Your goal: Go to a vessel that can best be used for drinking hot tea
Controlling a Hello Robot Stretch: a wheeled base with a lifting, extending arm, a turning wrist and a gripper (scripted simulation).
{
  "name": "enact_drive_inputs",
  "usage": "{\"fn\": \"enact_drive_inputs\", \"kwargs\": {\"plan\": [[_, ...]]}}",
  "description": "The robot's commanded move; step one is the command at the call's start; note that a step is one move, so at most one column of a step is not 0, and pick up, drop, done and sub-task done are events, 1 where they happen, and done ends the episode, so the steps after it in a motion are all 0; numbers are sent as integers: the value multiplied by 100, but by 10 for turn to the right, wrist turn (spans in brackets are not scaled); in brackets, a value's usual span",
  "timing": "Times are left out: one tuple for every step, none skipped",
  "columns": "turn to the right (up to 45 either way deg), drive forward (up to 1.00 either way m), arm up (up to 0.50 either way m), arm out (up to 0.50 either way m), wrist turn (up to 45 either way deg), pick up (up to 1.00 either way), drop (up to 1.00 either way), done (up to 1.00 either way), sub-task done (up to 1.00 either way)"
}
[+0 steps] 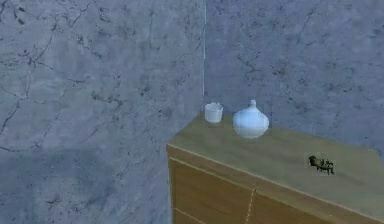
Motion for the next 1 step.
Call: {"fn": "enact_drive_inputs", "kwargs": {"plan": [[0, 0, 0, 0, 0, 0, 0, 100, 0]]}}
